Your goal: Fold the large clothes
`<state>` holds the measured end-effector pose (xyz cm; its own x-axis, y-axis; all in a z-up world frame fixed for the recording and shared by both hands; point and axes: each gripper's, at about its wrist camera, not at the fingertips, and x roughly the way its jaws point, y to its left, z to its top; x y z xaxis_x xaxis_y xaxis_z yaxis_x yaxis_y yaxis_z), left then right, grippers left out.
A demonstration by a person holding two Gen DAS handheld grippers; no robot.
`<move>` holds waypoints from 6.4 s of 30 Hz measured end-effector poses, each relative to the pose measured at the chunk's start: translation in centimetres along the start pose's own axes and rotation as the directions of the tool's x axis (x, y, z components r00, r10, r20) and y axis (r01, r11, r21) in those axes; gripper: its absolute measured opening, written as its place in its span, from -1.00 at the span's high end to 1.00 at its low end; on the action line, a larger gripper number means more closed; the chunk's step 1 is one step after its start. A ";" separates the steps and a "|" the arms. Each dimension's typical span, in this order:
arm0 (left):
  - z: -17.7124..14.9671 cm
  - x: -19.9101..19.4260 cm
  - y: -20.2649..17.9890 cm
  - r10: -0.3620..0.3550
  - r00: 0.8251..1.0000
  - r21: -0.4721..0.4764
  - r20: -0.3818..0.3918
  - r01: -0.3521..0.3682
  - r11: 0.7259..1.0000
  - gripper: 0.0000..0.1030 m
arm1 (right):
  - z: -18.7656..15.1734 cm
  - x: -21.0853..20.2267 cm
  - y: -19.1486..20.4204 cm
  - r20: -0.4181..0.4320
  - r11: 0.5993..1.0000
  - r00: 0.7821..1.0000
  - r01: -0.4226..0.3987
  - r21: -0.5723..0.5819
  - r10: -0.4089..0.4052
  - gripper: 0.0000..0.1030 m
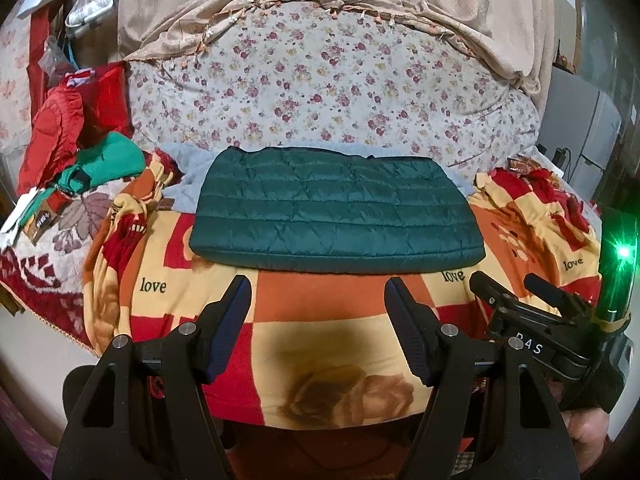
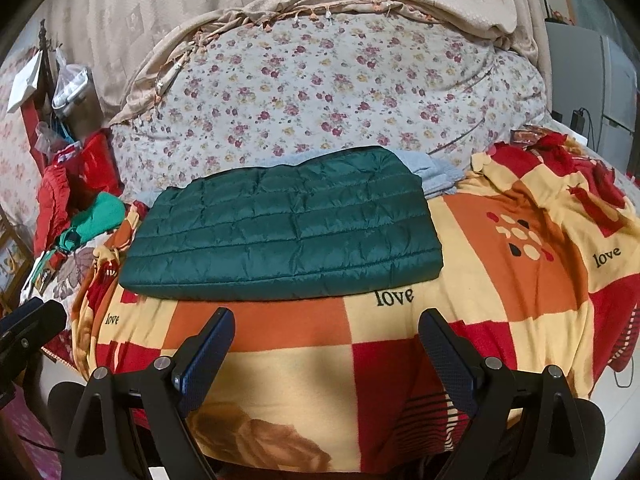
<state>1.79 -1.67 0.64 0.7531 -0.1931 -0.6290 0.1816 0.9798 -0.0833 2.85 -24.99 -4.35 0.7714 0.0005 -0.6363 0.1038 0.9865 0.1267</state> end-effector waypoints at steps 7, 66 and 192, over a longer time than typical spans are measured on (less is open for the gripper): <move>-0.2 0.2 -0.4 0.025 1.000 0.021 0.020 -0.025 0.999 -0.35 | -0.1 0.1 0.3 -0.007 1.000 1.000 0.007 -0.011 -0.008 -0.79; -2.3 3.6 0.3 0.087 0.991 0.025 -0.100 -0.085 0.996 -0.35 | -1.6 2.7 0.9 -0.094 0.995 0.992 0.079 -0.052 -0.084 -0.79; 8.4 28.9 16.0 -0.366 0.867 -0.370 -0.337 0.235 0.899 -0.14 | 7.7 22.4 -15.7 -0.184 0.826 0.903 -0.253 0.504 0.388 -0.24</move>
<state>31.73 8.00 -12.36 0.3734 -0.5086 -0.7758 0.1060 0.8542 -0.5090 23.28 -41.77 -14.75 0.6218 0.4134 -0.6652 0.2072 0.7322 0.6488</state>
